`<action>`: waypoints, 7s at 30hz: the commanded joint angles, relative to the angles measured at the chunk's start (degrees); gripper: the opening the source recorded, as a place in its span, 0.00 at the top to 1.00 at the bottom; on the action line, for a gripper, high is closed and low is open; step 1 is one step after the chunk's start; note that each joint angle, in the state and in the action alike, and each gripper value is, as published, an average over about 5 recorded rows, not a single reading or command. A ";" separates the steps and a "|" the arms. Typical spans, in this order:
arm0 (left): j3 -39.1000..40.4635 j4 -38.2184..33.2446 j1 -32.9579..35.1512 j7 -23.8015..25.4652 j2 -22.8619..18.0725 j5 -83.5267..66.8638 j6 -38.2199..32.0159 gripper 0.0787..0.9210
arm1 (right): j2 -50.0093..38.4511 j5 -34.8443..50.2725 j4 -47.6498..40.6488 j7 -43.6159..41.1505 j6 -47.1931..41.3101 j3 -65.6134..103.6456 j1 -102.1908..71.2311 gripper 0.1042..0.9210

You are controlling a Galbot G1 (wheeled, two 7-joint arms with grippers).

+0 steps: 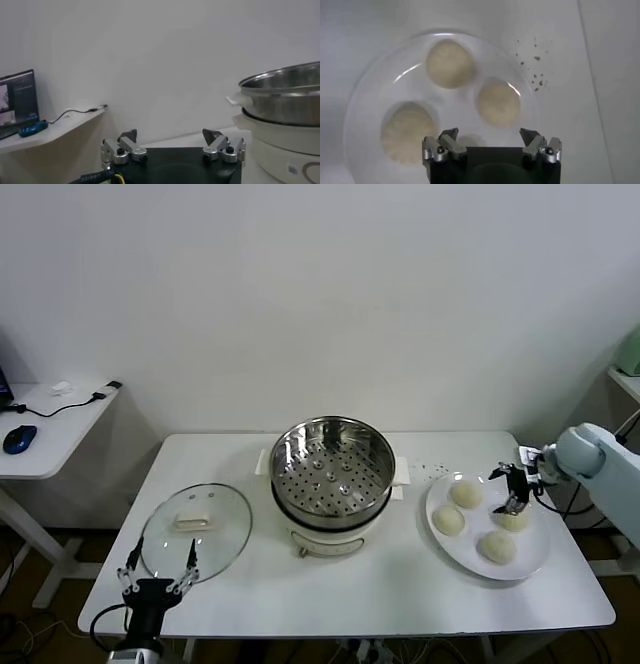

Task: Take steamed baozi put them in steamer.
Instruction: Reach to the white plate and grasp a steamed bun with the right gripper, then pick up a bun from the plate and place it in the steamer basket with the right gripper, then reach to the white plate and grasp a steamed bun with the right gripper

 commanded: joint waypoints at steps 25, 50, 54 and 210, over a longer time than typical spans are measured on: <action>-1.01 2.38 -0.23 -0.24 0.61 -0.14 -0.41 0.12 | 22.84 -10.42 -28.90 -3.74 7.09 -3.40 4.30 0.12; -1.00 2.15 0.99 -0.43 0.60 -0.12 -1.14 0.12 | 22.46 -13.41 -28.91 -4.86 9.31 0.51 4.40 0.38; -1.01 1.89 1.22 -0.45 0.56 -0.20 -1.19 0.12 | 20.43 -10.12 -25.48 -5.63 9.71 -3.08 6.29 0.39; 0.29 1.34 5.66 -1.01 1.00 0.96 -1.38 0.12 | 8.08 17.67 2.38 1.14 -12.60 -24.76 8.19 0.37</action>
